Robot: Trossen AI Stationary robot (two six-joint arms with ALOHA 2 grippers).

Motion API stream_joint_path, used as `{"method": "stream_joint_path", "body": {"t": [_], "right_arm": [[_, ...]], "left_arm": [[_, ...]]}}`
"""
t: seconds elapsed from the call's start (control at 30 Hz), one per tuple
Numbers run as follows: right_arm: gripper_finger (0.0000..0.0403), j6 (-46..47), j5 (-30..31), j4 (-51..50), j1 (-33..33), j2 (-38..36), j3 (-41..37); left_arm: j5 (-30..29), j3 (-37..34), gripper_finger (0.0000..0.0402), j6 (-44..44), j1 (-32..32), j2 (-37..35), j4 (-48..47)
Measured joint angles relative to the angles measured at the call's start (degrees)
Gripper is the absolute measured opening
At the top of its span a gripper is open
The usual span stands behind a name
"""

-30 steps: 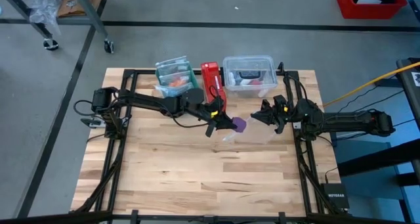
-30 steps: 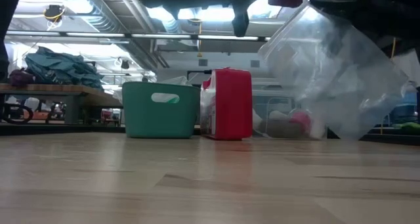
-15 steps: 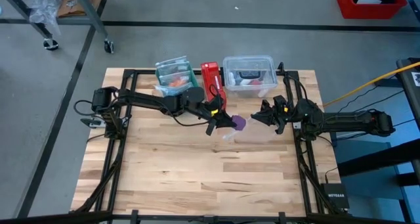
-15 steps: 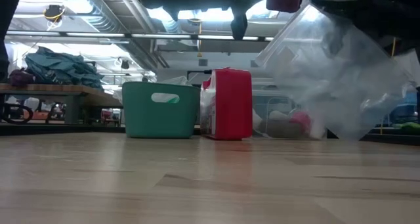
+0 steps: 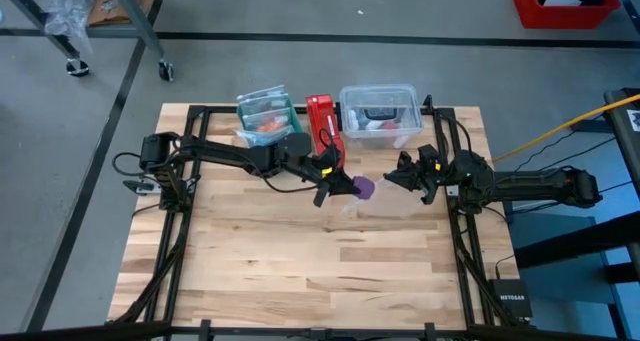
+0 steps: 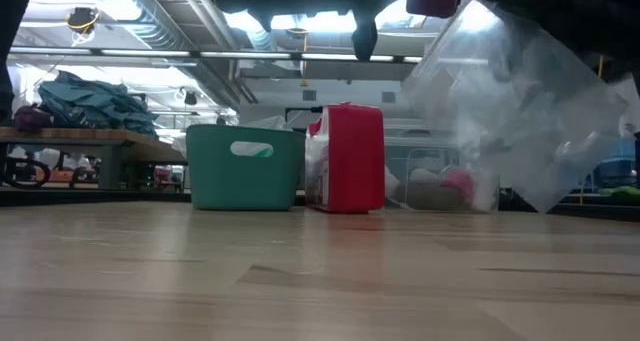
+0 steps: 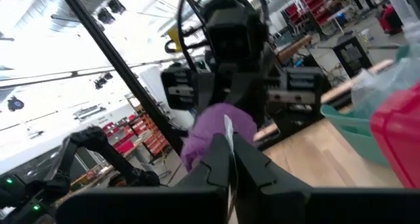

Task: Roll bandage
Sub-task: Put the purple bandage into the transparent zip bag

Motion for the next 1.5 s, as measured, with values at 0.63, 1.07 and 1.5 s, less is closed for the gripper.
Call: {"method": "stream_joint_path", "body": {"t": [0.63,1.07,1.5], "right_arm": [[0.0005,-0.02,1.55,4.36,0.00,-0.02,-0.02],[0.0005,1.50,-4.59,4.89,0.00,-0.02,-0.02],[0.0005,1.53,-4.59,4.85,0.00,-0.02,-0.02]], "left_arm": [[0.00,-0.02,0.0029,1.04,-1.46,0.00,-4.15],[-1.76,-0.02,0.0029,0.75,-0.24,0.00,-4.48],[-1.74,-0.02,0.0029,0.58,-0.17,-0.16,-2.99]]}}
